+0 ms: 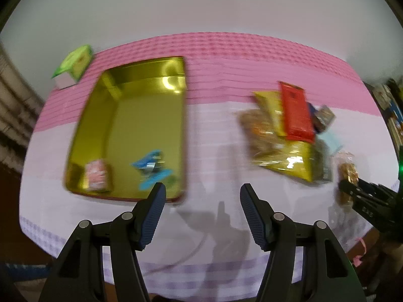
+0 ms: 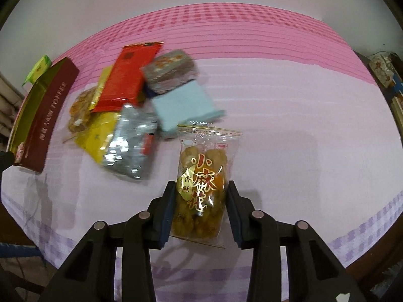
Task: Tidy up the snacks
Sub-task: 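Grasp the silver packet with left gripper while right gripper holds the twist bag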
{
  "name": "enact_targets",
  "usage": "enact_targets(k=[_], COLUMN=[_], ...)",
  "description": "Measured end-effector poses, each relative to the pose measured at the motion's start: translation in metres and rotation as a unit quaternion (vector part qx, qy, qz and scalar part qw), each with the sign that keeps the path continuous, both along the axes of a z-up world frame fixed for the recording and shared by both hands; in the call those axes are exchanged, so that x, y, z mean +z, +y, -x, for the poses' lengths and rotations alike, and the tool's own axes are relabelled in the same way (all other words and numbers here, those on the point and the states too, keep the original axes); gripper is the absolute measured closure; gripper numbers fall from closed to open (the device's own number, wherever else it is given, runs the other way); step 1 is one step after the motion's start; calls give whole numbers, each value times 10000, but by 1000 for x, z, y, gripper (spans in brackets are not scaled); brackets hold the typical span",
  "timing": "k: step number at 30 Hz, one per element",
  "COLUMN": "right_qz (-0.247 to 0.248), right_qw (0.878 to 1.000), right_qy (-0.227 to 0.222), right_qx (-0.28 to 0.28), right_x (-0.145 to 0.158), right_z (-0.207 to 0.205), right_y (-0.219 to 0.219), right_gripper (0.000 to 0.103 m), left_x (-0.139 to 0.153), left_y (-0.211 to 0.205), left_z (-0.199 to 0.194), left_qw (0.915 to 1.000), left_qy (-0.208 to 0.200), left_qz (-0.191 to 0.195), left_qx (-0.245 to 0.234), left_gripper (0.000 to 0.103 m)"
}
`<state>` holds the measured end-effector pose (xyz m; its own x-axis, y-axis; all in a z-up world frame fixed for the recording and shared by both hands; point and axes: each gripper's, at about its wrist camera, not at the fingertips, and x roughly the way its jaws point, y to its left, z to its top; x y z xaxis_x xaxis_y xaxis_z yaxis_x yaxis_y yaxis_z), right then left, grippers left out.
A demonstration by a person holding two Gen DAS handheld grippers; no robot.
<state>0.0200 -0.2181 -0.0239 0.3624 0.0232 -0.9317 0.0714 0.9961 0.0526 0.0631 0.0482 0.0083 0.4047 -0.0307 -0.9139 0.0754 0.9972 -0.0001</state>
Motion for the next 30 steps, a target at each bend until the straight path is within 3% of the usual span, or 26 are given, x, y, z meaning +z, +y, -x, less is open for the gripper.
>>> enact_targets(k=[11, 19, 30], right_qz=[188, 345, 349], right_qw=[9995, 9988, 9990], right_qy=[-225, -329, -277], right_qx=[-112, -145, -67], right_x=[1, 0, 0], right_z=[3, 3, 4], right_y=[-46, -55, -52], right_gripper=[68, 68, 67], left_x=[-11, -16, -33], left_y=[-91, -132, -168], left_z=[-4, -9, -21], left_qw=[9966, 9948, 9937], left_qy=[0, -14, 156], left_qz=[-53, 55, -185], left_qx=[-817, -1019, -1097], left_gripper=[41, 41, 41])
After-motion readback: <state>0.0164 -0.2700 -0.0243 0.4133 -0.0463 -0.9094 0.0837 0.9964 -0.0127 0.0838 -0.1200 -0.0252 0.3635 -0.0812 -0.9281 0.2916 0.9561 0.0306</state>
